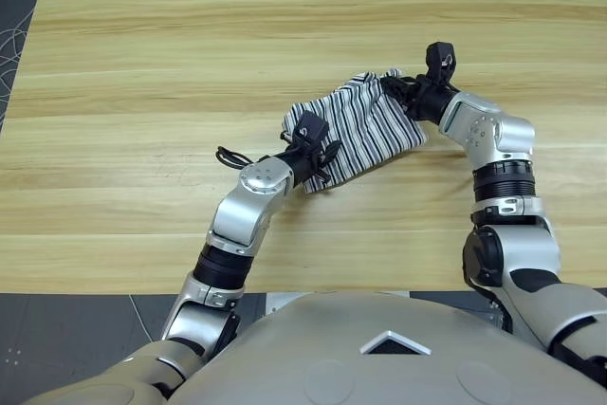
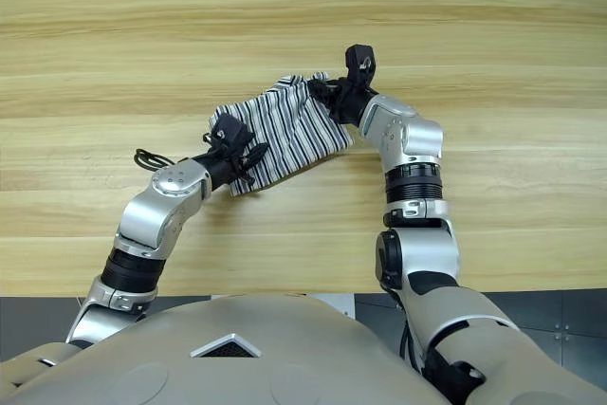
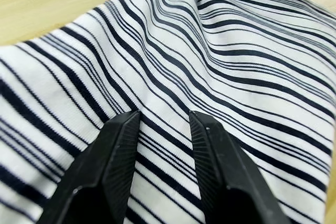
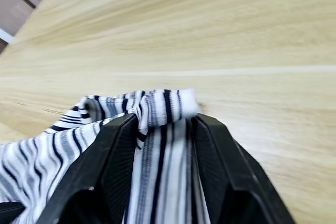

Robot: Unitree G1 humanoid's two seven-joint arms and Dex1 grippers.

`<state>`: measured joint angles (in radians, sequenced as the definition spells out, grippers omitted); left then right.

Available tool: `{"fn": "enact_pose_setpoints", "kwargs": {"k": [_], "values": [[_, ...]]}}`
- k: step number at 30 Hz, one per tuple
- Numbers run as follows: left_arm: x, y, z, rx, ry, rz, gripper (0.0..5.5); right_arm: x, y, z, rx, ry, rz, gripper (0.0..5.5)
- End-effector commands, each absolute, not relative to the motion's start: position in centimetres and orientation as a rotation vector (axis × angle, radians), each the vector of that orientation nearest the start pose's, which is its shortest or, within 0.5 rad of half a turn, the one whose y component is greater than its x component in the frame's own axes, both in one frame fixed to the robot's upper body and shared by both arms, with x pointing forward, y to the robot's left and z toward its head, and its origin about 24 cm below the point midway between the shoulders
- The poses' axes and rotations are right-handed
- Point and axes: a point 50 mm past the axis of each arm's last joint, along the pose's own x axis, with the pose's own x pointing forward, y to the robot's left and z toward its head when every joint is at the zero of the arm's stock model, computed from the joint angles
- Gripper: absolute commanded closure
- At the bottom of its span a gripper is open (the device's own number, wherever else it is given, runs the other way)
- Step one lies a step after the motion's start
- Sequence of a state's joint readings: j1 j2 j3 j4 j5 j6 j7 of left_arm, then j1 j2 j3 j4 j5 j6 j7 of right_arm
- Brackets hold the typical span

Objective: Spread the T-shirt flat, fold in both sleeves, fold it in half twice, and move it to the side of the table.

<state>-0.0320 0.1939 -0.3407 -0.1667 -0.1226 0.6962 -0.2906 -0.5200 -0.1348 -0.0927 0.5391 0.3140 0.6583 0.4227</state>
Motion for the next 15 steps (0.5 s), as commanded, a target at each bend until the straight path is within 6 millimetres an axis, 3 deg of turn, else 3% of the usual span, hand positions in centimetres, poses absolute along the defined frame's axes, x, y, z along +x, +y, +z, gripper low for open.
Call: {"fn": "enact_pose_setpoints", "kwargs": {"k": [1, 8, 15], "values": [[21.4, 9.3, -0.2, 0.097, 0.66, -0.623, 3.76, 33.1, -14.8, 2.5, 0.32, 0.668, 0.411, 3.62], [21.4, 9.2, -0.3, 0.103, 0.659, -0.625, 3.76, 34.1, -16.5, 4.0, 0.335, 0.61, 0.383, 3.62], [21.4, 9.1, -0.4, 0.101, 0.658, -0.629, 3.76, 34.0, -16.2, 7.2, 0.445, 0.426, 0.552, 3.62]]}}
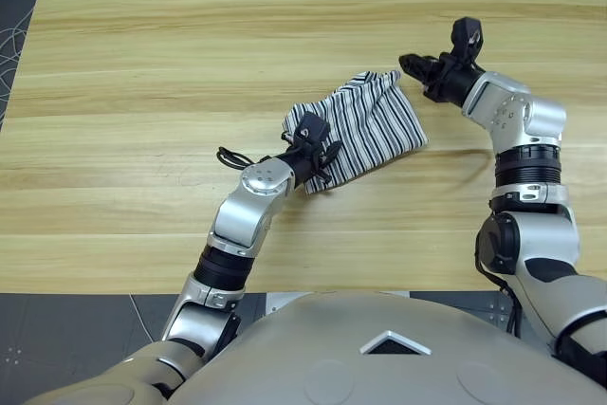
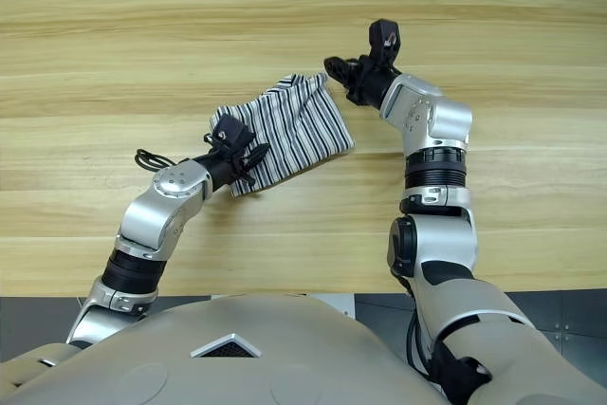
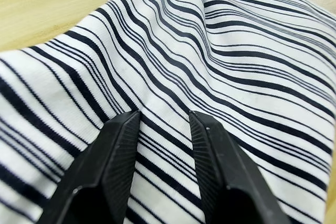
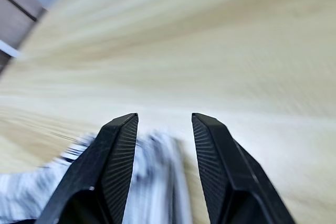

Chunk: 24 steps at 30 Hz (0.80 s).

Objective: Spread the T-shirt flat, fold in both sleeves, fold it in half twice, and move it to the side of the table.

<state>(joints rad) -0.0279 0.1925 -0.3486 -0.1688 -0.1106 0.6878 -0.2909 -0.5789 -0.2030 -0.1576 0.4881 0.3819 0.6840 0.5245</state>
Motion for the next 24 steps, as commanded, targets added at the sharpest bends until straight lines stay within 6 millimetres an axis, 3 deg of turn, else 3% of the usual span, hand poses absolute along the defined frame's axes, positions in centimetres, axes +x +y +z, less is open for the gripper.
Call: {"fn": "enact_pose_setpoints", "kwargs": {"k": [1, 5, 8, 13, 15, 20, 24], "values": [[21.4, 9.0, -0.3, 0.099, 0.658, -0.63, 3.76, 34.0, -16.3, 7.5, 0.457, 0.41, 0.559, 3.62], [21.5, 8.7, 0.0, 0.064, 0.651, -0.631, 3.76, 32.1, -14.4, 8.1, 0.356, 0.359, 0.73, 3.62], [21.7, 8.5, 0.7, 0.005, 0.627, -0.619, 3.76, 29.4, -12.7, 5.6, 0.107, 0.479, 0.853, 3.62], [22.7, 8.6, 2.7, -0.066, 0.521, -0.594, 3.76, 26.7, -11.8, 3.4, -0.101, 0.558, 1.036, 3.62], [22.8, 8.6, 3.4, -0.089, 0.482, -0.598, 3.76, 26.7, -11.4, 2.7, -0.169, 0.565, 1.029, 3.62], [21.8, 8.2, 5.6, -0.129, 0.387, -0.661, 3.76, 28.7, -9.9, 0.9, -0.27, 0.538, 0.813, 3.62], [21.6, 9.0, 8.7, -0.202, 0.253, -0.652, 3.76, 30.6, -9.9, 0.5, -0.332, 0.583, 0.676, 3.62]]}}
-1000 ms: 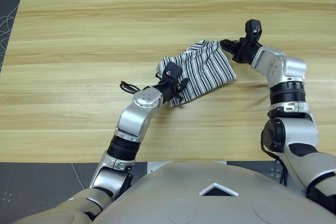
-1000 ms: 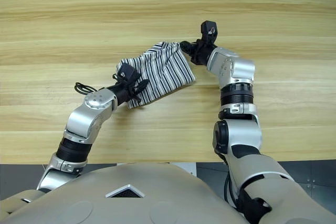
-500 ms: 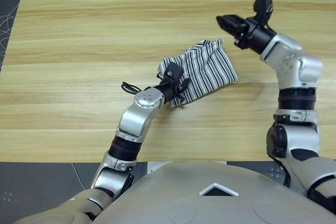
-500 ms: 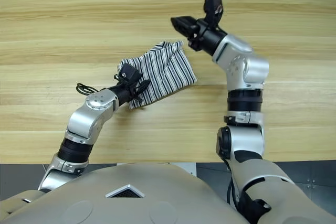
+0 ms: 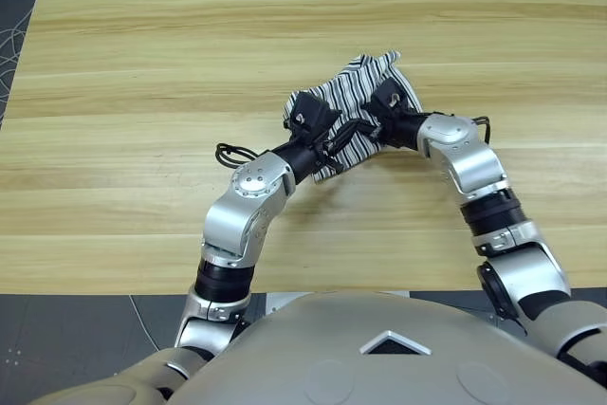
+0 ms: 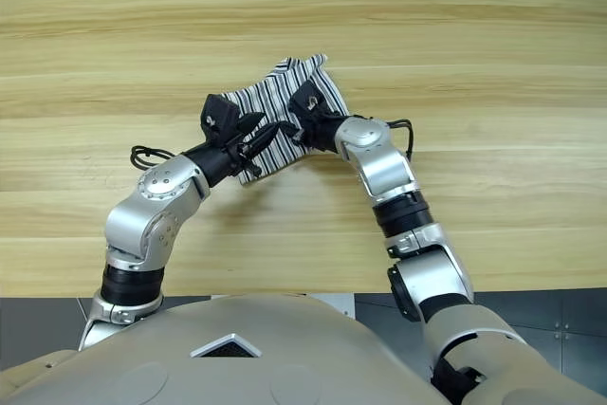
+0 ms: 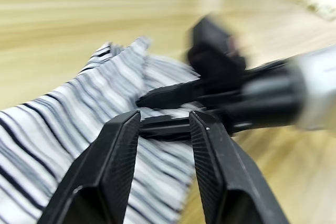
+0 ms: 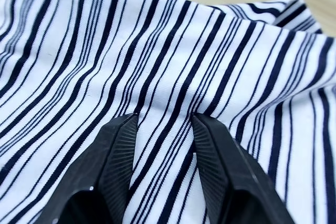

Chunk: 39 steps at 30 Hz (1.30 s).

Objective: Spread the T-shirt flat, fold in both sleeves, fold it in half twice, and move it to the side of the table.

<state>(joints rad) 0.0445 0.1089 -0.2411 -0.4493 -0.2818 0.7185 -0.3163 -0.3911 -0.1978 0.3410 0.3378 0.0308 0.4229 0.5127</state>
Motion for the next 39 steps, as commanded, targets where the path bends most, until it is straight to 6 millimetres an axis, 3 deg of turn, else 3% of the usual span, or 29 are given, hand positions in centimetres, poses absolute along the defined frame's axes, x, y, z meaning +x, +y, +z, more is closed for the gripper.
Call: {"fn": "enact_pose_setpoints", "kwargs": {"k": [1, 3, 5, 8, 10, 12, 18, 27, 30, 32, 34, 39], "values": [[21.8, 9.4, 8.9, -0.206, 0.237, -0.63, 3.76, 31.4, -10.3, 0.9, -0.351, 0.593, 0.65, 3.62], [22.5, 10.4, 8.6, -0.201, 0.241, -0.577, 3.76, 33.5, -12.3, 1.9, -0.382, 0.613, 0.573, 3.62], [22.9, 11.3, 8.3, -0.193, 0.246, -0.534, 3.76, 35.5, -15.8, 3.3, -0.41, 0.636, 0.466, 3.62], [23.5, 13.1, 7.9, -0.184, 0.241, -0.455, 3.76, 36.3, -23.0, 4.7, -0.457, 0.686, 0.28, 3.62], [23.8, 14.1, 7.7, -0.18, 0.24, -0.41, 3.76, 35.0, -27.3, 4.3, -0.466, 0.746, 0.197, 3.62], [23.9, 14.7, 7.5, -0.179, 0.24, -0.391, 3.76, 33.4, -29.9, 3.5, -0.47, 0.8, 0.166, 3.62], [24.0, 15.7, 7.4, -0.171, 0.238, -0.363, 3.76, 28.3, -35.4, 2.3, -0.466, 0.921, 0.239, 3.62], [24.4, 16.7, 7.3, -0.162, 0.231, -0.336, 3.76, 19.4, -44.2, 4.6, -0.594, 1.13, 0.193, 3.62], [24.4, 17.0, 7.3, -0.164, 0.227, -0.326, 3.76, 17.5, -45.8, 5.3, -0.629, 1.191, 0.141, 3.62], [24.6, 17.0, 7.3, -0.166, 0.222, -0.322, 3.76, 17.7, -46.0, 5.8, -0.624, 1.156, 0.111, 3.62], [24.8, 17.1, 7.4, -0.166, 0.214, -0.321, 3.76, 20.3, -45.1, 7.5, -0.491, 0.93, 0.116, 3.62], [25.0, 17.4, 7.5, -0.128, 0.176, -0.301, 3.76, 28.1, -40.9, 15.2, 0.028, 0.15, 0.201, 3.62]]}}
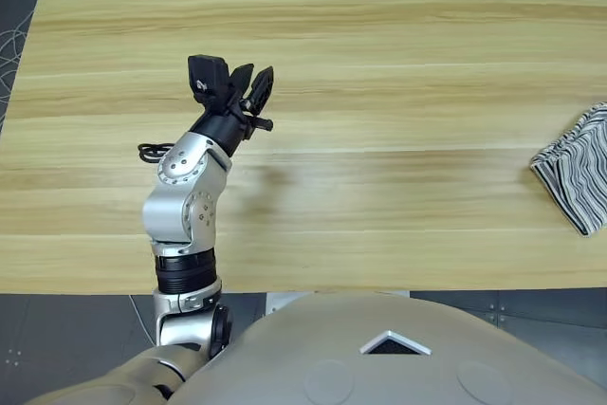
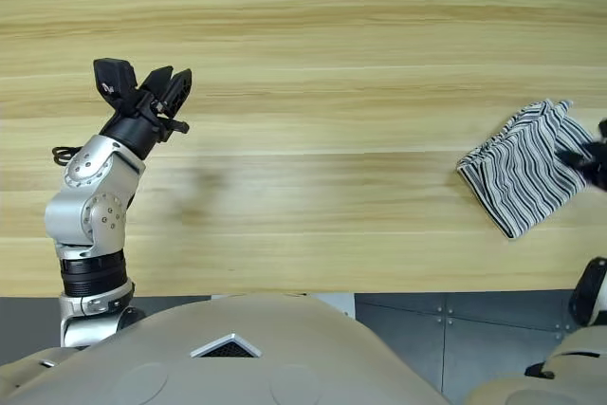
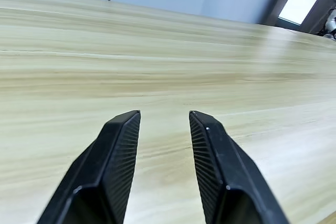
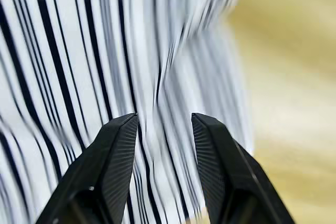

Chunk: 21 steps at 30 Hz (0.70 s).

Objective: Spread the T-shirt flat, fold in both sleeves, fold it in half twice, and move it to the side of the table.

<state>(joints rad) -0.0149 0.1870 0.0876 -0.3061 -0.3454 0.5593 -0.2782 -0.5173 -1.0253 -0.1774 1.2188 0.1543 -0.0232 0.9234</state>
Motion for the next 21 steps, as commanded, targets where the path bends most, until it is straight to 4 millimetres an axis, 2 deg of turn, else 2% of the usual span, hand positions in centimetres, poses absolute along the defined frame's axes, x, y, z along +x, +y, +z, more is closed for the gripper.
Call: {"fn": "enact_pose_setpoints", "kwargs": {"k": [1, 3, 4, 5, 7, 9, 13, 15, 17, 21], "values": [[25.0, 17.4, 7.5, -0.118, 0.17, -0.3, 3.76, 28.8, -39.8, 16.2, 0.1, 0.051, 0.252, 3.62], [25.0, 17.7, 7.5, -0.087, 0.145, -0.285, 3.76, 29.8, -36.2, 17.3, 0.174, -0.092, 0.357, 3.62], [25.0, 17.9, 7.5, -0.064, 0.125, -0.269, 3.76, 29.9, -33.7, 16.9, 0.163, -0.119, 0.39, 3.62], [25.0, 18.1, 7.6, -0.049, 0.106, -0.255, 3.76, 29.9, -31.4, 16.3, 0.118, -0.136, 0.406, 3.62], [24.8, 18.4, 7.7, 0.011, 0.051, -0.217, 3.76, 29.5, -26.3, 13.6, 0.074, -0.166, 0.396, 3.62], [24.6, 18.5, 7.4, 0.054, 0.018, -0.2, 3.76, 28.9, -23.0, 11.1, 0.068, -0.193, 0.316, 3.62], [24.6, 18.7, 7.4, 0.189, -0.103, -0.152, 3.76, 27.3, -20.4, 7.7, 0.075, -0.184, 0.117, 3.62], [24.0, 18.8, 7.5, 0.182, -0.172, -0.116, 3.76, 26.3, -18.8, 6.9, 0.053, -0.204, 0.07, 3.62], [23.1, 19.1, 7.5, 0.145, -0.194, -0.093, 3.76, 24.4, -17.5, 6.2, -0.002, -0.214, 0.073, 3.62], [22.1, 19.2, 7.5, 0.042, -0.151, -0.101, 3.76, 20.3, -16.8, 5.8, -0.001, -0.173, 0.072, 3.62]]}}
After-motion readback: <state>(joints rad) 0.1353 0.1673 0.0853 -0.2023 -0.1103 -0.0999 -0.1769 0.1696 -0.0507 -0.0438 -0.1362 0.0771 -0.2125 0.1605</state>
